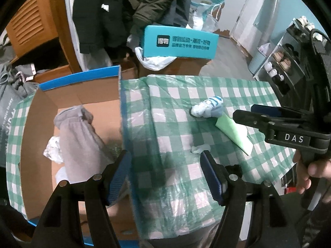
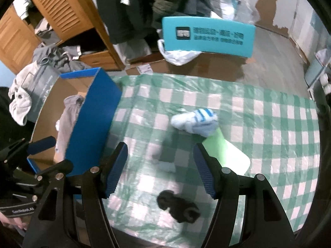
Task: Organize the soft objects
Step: 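Lower the right tool onto the light green foam sheet and close on its edge, then lift the green sheet with the right tool while the left tool grasps the black fuzzy glove, then carry the green sheet with the right tool while the left tool carries the black glove to the box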
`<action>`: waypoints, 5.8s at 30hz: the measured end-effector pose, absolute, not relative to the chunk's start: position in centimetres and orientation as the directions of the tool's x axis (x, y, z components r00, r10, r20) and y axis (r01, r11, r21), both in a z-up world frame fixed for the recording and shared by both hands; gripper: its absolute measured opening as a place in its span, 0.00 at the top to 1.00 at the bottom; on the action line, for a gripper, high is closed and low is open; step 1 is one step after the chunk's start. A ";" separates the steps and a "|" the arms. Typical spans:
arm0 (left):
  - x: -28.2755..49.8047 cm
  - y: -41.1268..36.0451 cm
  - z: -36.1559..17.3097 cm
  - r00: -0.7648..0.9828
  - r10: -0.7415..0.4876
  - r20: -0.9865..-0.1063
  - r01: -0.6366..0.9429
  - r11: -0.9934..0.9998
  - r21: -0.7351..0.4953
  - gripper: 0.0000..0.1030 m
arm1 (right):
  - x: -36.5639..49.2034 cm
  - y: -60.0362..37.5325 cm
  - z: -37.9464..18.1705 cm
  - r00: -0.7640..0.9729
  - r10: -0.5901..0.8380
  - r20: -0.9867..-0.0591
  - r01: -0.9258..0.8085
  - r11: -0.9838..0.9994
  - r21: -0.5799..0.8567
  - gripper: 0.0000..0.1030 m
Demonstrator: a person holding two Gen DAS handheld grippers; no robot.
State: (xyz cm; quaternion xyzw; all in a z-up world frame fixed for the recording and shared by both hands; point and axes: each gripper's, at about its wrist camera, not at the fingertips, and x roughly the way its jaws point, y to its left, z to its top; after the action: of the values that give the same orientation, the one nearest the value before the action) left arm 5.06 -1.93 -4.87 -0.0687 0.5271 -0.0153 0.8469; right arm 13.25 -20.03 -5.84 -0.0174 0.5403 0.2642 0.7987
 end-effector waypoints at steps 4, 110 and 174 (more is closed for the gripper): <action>6.0 -3.2 -5.5 0.426 -0.114 -0.898 -0.036 0.989 -0.142 0.31 | 13.6 -21.6 -6.4 0.281 0.393 -0.875 -0.421 0.870 0.256 0.34; 7.3 -16.7 -15.4 0.145 -0.274 -0.951 0.118 0.959 -0.259 0.22 | 10.2 -31.7 -14.1 0.169 0.301 -0.939 -0.323 0.917 0.236 0.93; 6.2 -11.2 -9.3 0.348 -0.131 -0.928 0.105 0.989 -0.100 0.51 | 9.2 -26.5 -7.4 0.266 0.361 -0.894 -0.411 0.881 0.233 0.93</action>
State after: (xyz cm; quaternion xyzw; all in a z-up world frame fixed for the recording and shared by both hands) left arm 6.21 -11.20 -9.26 -0.0116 0.5665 -0.0717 0.8209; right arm 9.23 -26.46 -7.36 -0.0227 0.5552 0.2427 0.7952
